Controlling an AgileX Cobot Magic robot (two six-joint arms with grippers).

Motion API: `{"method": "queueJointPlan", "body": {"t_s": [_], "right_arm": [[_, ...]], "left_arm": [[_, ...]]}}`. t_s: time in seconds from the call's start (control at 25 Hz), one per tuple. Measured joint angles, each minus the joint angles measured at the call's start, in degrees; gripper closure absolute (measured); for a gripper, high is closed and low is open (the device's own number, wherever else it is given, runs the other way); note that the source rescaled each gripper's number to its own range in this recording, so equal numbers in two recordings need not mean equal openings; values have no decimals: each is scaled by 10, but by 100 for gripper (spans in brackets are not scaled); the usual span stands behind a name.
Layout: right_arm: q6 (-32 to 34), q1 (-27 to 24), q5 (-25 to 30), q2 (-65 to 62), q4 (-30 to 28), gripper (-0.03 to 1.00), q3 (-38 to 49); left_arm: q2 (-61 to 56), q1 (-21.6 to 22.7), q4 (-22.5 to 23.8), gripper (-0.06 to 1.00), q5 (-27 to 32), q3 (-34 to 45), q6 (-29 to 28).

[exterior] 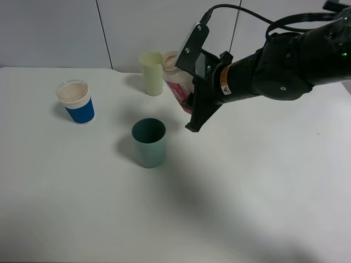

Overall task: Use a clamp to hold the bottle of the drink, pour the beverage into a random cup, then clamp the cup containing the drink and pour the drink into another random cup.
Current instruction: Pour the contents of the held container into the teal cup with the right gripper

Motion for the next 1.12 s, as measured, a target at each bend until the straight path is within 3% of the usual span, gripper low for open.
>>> {"method": "queueJointPlan", "body": {"t_s": [0.68,1.12], "right_arm": [[-51,27,108,0,-42,95,-25],[-151,32,156,0,-45,95,-25]], "left_arm": [[0,0,0,-5,0,0,0],[0,0,0,-5,0,0,0]]}}
